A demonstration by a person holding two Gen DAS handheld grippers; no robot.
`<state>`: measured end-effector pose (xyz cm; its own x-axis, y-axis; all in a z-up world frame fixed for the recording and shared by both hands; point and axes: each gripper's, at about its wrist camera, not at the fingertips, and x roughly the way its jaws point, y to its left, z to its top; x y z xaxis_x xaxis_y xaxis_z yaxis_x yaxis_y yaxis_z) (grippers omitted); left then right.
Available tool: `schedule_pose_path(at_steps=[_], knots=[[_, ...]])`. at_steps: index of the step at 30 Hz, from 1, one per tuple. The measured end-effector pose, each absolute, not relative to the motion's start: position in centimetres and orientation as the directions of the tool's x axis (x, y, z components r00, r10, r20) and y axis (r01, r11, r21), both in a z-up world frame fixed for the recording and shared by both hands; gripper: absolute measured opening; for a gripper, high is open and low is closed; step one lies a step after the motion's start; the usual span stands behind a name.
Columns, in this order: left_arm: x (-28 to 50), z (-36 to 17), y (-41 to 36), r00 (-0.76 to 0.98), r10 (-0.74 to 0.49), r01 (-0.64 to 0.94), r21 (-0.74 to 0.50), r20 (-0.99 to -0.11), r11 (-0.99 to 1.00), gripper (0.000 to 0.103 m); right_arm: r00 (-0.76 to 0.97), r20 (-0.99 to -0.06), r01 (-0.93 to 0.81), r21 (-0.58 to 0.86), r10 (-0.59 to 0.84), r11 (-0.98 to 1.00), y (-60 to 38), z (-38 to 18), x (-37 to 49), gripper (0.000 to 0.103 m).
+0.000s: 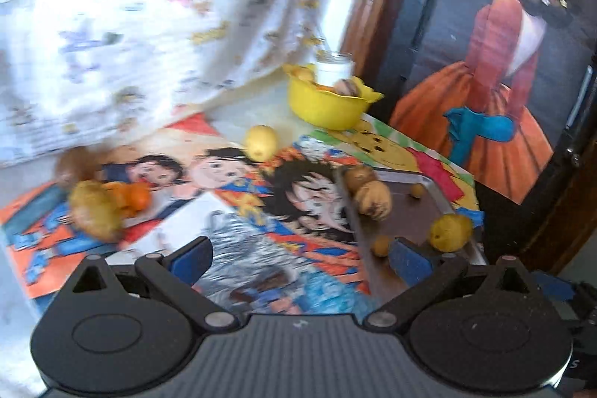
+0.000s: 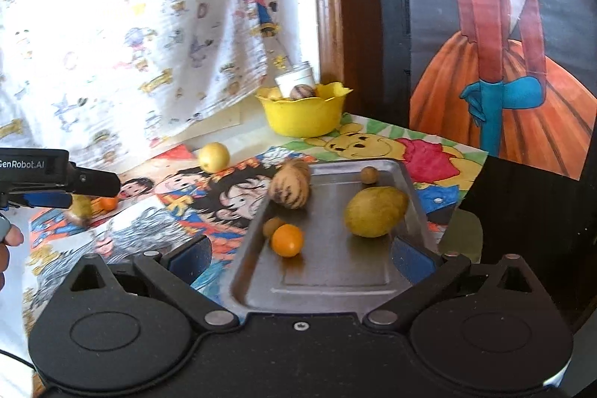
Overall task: Organize fruits
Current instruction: 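Withdraw both tools from the tray toward the remaining fruits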
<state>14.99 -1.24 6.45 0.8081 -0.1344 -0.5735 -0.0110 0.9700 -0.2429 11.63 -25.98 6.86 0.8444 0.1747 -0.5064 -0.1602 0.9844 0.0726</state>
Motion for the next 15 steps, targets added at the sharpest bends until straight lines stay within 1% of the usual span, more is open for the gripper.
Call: schedule_pose_path(at_steps=[10, 15], knots=[[10.6, 5.5, 6.3, 0.808, 0.024, -0.186, -0.215, -0.589, 0.959, 0.103, 0.796, -0.539, -0.298, 0.043, 0.273, 0.954, -21.4, 6.7, 9.4, 0.102], [9.3, 4.4, 9.2, 0.782, 0.099, -0.277, -0.199, -0.616, 0.940, 0.103, 0.760, -0.569, -0.344, 0.056, 0.313, 0.937, -19.6, 5.7, 8.9, 0.102]])
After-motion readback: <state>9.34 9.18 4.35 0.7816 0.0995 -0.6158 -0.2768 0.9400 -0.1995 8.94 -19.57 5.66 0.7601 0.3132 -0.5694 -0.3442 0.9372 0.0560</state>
